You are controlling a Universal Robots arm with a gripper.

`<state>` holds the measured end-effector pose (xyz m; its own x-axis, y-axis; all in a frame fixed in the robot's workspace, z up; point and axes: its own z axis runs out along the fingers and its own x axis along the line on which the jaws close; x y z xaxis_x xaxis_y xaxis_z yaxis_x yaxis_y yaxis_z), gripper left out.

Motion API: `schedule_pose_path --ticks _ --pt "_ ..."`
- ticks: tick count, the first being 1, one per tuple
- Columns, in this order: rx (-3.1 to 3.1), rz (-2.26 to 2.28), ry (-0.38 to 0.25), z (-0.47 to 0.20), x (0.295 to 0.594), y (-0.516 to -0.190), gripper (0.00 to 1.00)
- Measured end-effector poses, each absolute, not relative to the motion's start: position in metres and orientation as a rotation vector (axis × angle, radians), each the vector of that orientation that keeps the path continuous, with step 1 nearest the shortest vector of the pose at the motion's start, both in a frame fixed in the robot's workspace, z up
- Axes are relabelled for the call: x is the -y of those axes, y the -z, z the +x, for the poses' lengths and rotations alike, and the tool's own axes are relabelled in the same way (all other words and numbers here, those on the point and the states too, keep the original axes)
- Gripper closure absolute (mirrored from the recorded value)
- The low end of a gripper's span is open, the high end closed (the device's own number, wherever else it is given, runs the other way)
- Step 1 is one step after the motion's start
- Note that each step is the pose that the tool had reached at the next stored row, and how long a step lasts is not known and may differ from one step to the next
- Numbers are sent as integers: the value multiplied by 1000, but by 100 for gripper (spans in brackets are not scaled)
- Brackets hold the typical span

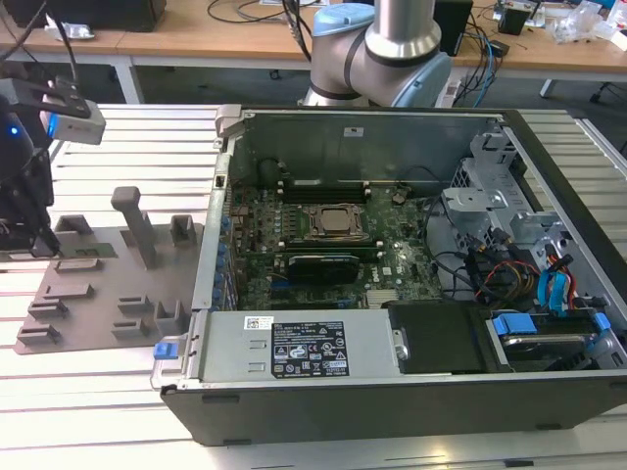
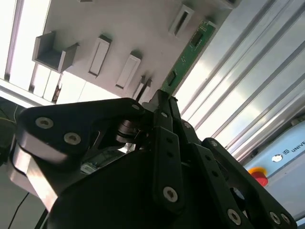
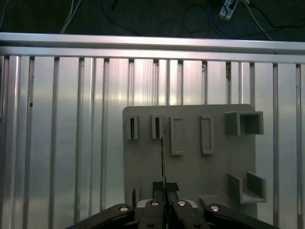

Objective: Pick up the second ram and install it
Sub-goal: 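Pick up the second ram and move it above second insertion slot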

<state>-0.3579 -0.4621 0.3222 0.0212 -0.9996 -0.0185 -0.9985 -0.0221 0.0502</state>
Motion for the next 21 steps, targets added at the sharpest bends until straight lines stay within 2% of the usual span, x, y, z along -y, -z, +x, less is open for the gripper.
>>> schedule_pose_path --ticks 16,21 --pt "2179 2227 79 -356 462 -393 87" --pt "2178 2226 80 -355 462 -405 87"
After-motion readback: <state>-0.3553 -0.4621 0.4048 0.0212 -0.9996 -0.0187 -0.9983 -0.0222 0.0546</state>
